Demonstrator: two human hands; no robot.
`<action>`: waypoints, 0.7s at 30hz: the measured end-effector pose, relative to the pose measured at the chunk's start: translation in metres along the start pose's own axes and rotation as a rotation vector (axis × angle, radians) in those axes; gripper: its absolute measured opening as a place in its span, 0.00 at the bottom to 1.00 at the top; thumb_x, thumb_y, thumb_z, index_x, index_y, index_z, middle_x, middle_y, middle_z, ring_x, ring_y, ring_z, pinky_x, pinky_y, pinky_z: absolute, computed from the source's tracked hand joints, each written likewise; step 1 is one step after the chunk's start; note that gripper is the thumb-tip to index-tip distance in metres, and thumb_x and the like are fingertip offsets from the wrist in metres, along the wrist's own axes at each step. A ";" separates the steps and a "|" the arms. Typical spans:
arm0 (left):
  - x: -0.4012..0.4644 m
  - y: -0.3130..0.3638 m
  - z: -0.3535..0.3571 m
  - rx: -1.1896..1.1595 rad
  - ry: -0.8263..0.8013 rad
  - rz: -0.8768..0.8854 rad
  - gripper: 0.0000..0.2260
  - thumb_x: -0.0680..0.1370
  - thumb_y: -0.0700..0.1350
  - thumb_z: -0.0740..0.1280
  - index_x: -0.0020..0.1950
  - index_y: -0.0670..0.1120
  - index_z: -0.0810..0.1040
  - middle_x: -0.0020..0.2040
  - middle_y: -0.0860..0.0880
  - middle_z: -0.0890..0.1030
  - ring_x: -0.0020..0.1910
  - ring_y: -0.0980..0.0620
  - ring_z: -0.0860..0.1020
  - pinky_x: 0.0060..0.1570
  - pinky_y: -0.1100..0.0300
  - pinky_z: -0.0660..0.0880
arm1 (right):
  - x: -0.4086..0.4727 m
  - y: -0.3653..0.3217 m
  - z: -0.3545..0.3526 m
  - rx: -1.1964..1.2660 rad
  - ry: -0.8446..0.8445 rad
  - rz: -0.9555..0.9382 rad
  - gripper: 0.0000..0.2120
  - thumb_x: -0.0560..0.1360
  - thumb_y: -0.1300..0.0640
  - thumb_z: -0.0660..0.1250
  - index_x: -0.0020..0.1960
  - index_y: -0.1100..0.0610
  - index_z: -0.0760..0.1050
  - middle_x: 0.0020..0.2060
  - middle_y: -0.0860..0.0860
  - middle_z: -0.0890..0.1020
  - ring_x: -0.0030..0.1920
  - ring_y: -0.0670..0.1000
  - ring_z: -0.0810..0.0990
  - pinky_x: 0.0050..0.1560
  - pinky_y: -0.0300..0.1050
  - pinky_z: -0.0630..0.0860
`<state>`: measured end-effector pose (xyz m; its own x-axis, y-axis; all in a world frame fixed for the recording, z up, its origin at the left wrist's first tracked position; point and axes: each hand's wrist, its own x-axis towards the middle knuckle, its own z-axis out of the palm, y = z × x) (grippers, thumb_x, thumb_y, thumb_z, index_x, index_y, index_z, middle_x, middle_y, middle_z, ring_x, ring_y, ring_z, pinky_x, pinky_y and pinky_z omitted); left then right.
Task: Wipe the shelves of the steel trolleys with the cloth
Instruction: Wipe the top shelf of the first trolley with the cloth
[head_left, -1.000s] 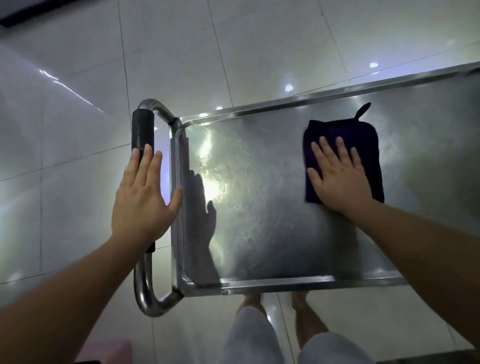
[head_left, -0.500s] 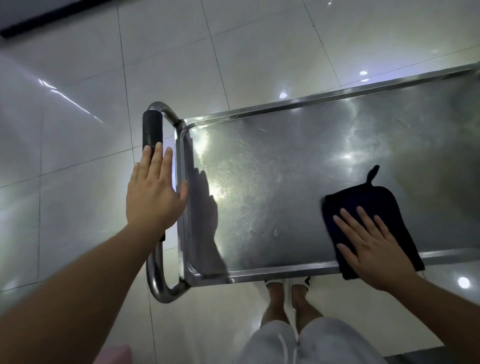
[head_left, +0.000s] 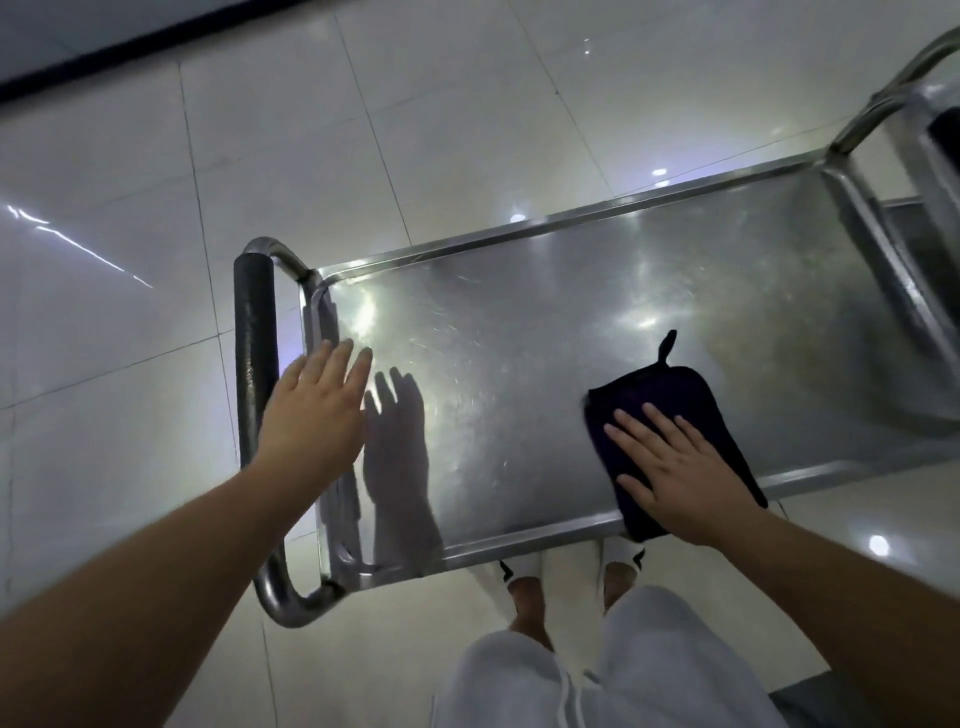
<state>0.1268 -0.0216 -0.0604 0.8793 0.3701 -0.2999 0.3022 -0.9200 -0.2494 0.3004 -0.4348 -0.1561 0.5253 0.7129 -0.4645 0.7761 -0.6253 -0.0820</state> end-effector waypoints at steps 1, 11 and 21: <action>0.002 0.017 -0.002 -0.085 -0.026 0.011 0.34 0.83 0.52 0.62 0.86 0.48 0.52 0.85 0.44 0.56 0.84 0.41 0.55 0.80 0.44 0.56 | 0.000 0.000 -0.002 0.000 0.033 0.004 0.33 0.80 0.34 0.35 0.84 0.41 0.40 0.83 0.41 0.41 0.83 0.49 0.36 0.80 0.51 0.36; 0.022 0.221 0.018 -0.439 -0.103 0.099 0.35 0.84 0.62 0.55 0.85 0.54 0.41 0.86 0.50 0.42 0.85 0.46 0.42 0.81 0.45 0.42 | 0.012 -0.002 0.015 0.151 0.225 -0.028 0.28 0.85 0.42 0.51 0.84 0.47 0.56 0.83 0.47 0.57 0.83 0.53 0.50 0.81 0.58 0.49; 0.055 0.285 0.033 -0.599 0.015 -0.066 0.30 0.86 0.58 0.49 0.86 0.54 0.46 0.86 0.52 0.44 0.84 0.54 0.38 0.82 0.45 0.39 | 0.014 0.025 0.027 0.159 0.264 -0.058 0.30 0.85 0.40 0.51 0.84 0.44 0.50 0.84 0.44 0.49 0.84 0.50 0.43 0.82 0.58 0.45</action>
<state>0.2492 -0.2588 -0.1783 0.8555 0.4306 -0.2876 0.5071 -0.8094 0.2964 0.3177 -0.4486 -0.1880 0.5707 0.7935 -0.2113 0.7540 -0.6083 -0.2480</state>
